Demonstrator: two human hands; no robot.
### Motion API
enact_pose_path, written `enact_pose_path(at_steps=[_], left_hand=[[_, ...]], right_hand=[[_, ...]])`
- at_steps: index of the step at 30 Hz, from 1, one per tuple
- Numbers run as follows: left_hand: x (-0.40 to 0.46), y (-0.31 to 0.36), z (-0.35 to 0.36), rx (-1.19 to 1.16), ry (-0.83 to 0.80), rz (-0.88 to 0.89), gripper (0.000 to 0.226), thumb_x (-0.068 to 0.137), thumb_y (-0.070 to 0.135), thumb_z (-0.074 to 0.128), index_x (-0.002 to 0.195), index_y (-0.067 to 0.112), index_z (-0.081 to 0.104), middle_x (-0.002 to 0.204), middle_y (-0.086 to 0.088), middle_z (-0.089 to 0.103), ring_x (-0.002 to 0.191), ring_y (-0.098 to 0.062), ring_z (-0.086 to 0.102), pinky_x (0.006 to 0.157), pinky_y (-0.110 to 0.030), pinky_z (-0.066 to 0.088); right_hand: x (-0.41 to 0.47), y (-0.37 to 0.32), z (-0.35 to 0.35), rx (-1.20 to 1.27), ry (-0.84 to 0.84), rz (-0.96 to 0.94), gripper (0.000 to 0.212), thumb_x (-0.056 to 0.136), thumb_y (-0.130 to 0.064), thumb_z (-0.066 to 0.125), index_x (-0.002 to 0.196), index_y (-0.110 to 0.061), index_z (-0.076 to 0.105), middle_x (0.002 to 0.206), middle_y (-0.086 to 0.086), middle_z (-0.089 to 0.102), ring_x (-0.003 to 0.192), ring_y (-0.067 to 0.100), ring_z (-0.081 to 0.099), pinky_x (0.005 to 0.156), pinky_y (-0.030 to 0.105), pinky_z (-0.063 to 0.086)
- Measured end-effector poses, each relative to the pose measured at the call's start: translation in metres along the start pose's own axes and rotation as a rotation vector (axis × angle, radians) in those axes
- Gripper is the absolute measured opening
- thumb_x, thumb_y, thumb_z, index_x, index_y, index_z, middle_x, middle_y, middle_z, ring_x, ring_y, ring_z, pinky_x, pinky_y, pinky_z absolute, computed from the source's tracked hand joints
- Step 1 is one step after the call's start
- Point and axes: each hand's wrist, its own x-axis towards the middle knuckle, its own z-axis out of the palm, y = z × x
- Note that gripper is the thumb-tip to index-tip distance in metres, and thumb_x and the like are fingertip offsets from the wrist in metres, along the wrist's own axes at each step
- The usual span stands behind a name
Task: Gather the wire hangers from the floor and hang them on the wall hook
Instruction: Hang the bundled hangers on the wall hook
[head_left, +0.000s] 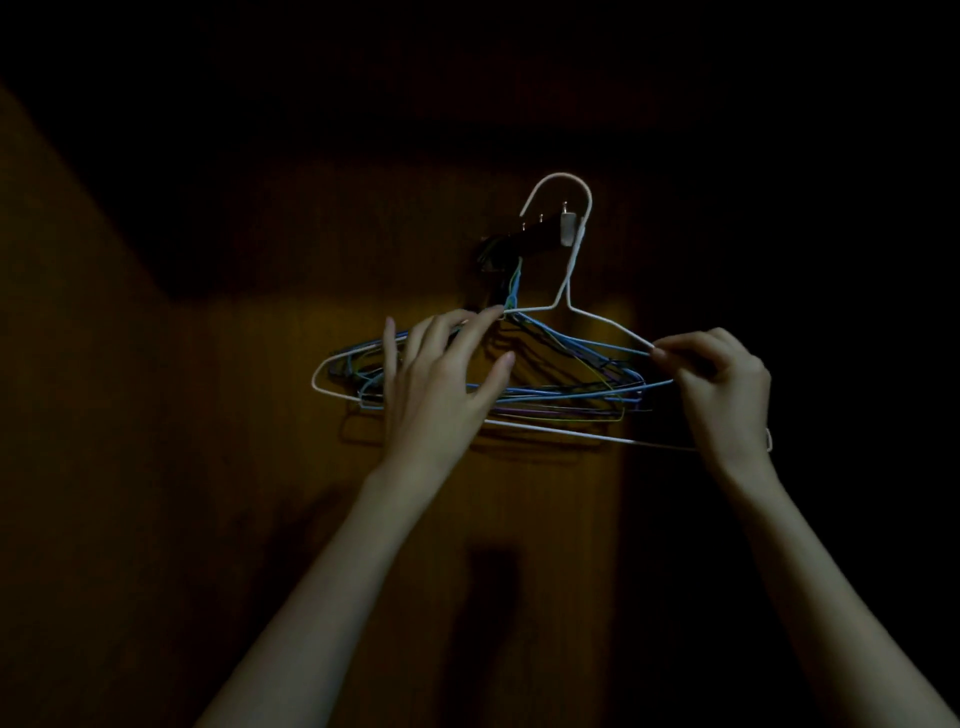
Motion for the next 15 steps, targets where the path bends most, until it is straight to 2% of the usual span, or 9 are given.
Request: enact_pose_path(at_steps=[5, 7, 11, 15], left_hand=[[0.014, -0.008, 0.013, 0.005, -0.004, 0.016, 0.053, 0.087, 0.051, 0.035, 0.132, 0.028, 0.052, 0.119, 0.003, 0.056, 0.12, -0.015, 0.045, 0.115, -0.048, 0.009], [0.016, -0.01, 0.019, -0.006, 0.006, 0.013, 0.053, 0.087, 0.05, 0.035, 0.132, 0.027, 0.052, 0.117, 0.002, 0.056, 0.119, -0.012, 0.043, 0.115, -0.047, 0.008], [0.013, -0.016, 0.036, 0.01, 0.028, 0.016, 0.055, 0.087, 0.05, 0.035, 0.131, 0.024, 0.054, 0.114, 0.0, 0.056, 0.116, -0.011, 0.04, 0.115, -0.047, 0.007], [0.023, -0.03, 0.051, 0.054, -0.037, -0.053, 0.066, 0.084, 0.057, 0.026, 0.136, 0.024, 0.049, 0.12, -0.001, 0.053, 0.122, -0.017, 0.042, 0.116, -0.047, 0.002]], right_hand=[[0.013, 0.009, 0.013, 0.059, -0.005, 0.01, 0.006, 0.081, -0.003, 0.066, 0.085, -0.005, 0.07, 0.082, 0.005, 0.059, 0.079, 0.015, 0.055, 0.069, 0.009, 0.038], [0.015, 0.016, 0.017, 0.053, -0.006, 0.004, 0.006, 0.081, -0.003, 0.066, 0.084, -0.006, 0.07, 0.081, 0.004, 0.058, 0.079, 0.015, 0.055, 0.07, 0.013, 0.039], [0.019, 0.034, 0.026, -0.017, -0.006, -0.022, 0.006, 0.081, -0.002, 0.066, 0.083, -0.006, 0.07, 0.081, 0.003, 0.058, 0.081, 0.021, 0.058, 0.072, 0.033, 0.045], [0.036, 0.048, 0.05, -0.026, -0.032, -0.012, 0.004, 0.081, -0.007, 0.068, 0.084, -0.007, 0.071, 0.081, 0.001, 0.057, 0.082, 0.022, 0.058, 0.07, 0.03, 0.043]])
